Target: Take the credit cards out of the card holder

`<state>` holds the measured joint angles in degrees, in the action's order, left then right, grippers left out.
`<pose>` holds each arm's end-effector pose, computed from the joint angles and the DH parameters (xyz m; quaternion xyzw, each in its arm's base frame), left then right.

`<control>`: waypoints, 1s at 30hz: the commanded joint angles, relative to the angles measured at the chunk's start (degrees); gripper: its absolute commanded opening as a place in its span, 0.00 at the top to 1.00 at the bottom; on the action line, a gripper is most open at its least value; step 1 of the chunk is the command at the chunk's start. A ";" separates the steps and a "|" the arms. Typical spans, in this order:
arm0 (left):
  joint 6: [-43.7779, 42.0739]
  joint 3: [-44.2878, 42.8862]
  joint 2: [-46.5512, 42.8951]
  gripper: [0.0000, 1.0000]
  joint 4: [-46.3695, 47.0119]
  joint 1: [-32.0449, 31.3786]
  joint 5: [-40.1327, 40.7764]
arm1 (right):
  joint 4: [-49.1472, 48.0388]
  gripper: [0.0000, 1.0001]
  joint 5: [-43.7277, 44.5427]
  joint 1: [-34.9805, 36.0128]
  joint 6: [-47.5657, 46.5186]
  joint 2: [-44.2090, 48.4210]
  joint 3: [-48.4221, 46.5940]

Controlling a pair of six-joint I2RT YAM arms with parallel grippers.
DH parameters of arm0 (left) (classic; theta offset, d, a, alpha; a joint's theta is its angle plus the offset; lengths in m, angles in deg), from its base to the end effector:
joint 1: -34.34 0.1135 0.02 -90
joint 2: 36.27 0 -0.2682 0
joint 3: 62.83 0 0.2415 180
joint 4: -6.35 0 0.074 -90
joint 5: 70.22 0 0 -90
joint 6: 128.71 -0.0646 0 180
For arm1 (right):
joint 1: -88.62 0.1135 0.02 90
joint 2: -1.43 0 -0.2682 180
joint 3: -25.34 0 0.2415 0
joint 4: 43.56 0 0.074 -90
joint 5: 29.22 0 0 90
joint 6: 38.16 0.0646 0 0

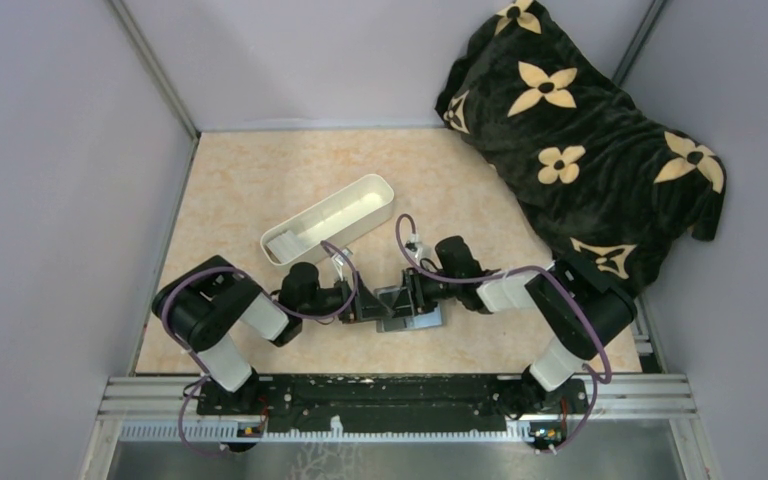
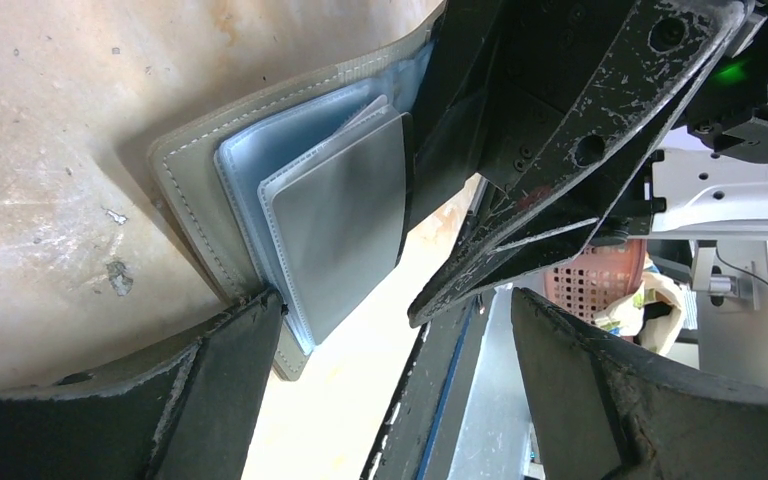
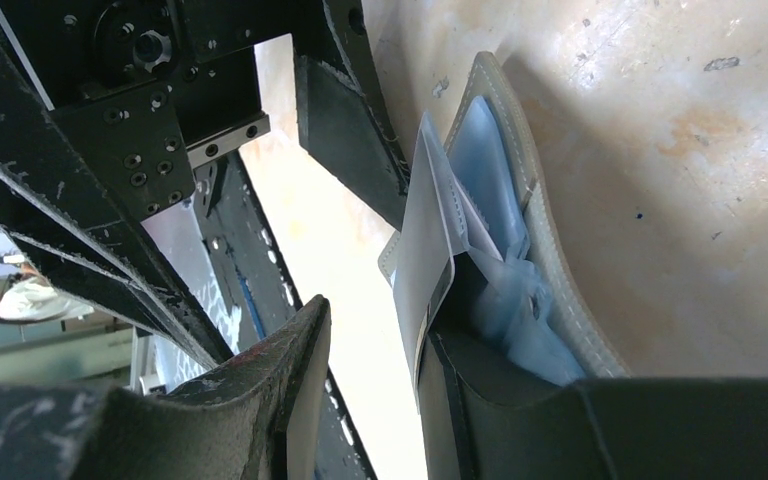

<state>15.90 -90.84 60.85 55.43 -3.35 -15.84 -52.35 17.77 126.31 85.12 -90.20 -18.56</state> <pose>0.1813 -0.1876 0.1107 0.0587 0.7974 -0.5673 0.1975 0.1981 0.2087 0.1267 -0.1902 0.8328 0.5021 0.1345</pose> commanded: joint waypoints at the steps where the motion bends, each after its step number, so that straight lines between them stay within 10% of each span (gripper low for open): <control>1: -2.06 1.32 3.52 0.07 -6.57 0.56 4.90 | 3.42 0.63 -1.55 -0.29 -3.00 1.11 -2.14; 30: -1.44 0.97 5.49 0.07 -5.08 3.37 3.23 | 9.47 0.64 0.99 -8.05 -5.36 3.50 -1.17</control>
<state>17.73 -91.21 63.61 58.82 -1.27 -17.56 -41.93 16.88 120.50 81.41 -89.11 -20.22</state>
